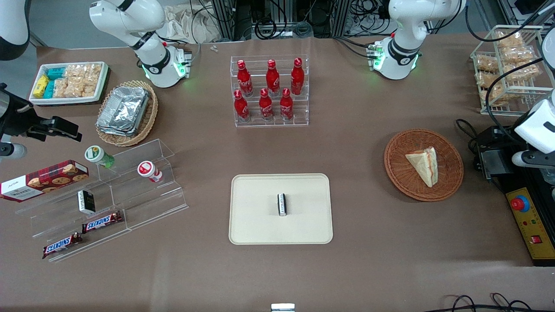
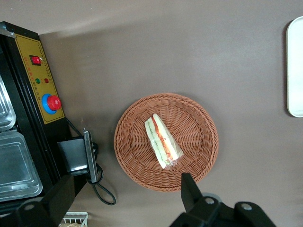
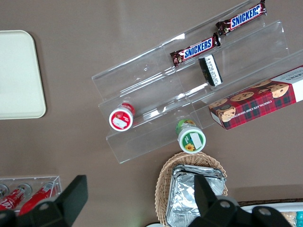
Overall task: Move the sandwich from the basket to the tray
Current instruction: 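Move the left gripper over the wrapped sandwich in the wicker basket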
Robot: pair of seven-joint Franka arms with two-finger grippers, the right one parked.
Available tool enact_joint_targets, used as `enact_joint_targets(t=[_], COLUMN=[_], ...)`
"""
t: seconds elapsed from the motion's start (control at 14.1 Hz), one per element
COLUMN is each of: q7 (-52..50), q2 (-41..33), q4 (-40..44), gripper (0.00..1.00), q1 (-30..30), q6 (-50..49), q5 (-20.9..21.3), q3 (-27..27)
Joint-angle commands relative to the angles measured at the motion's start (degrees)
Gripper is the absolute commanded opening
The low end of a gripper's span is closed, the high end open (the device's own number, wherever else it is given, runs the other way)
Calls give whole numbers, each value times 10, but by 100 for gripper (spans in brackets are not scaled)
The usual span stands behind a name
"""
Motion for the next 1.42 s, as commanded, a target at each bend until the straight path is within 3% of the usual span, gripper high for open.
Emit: enact_joint_targets(t=[0.0,0.35,0.5,0.57,0.92,1.13,1.35], q7=[-43,-140,-250,-311,-347,-425,-479], q2=[12,30,30,26,-21,-35,-26], q4=[20,8,-22,-48,-242,-335,-375], gripper=[100,100,100,100,100,100,100], q1=[-5,-16,-11,-10,23,40,43], q6=[-14,1,9,28,213,298,345], q5=[3,0,-3,0,6,7,6], q3=[-6,-26,-21,-21,-17,-17,-18])
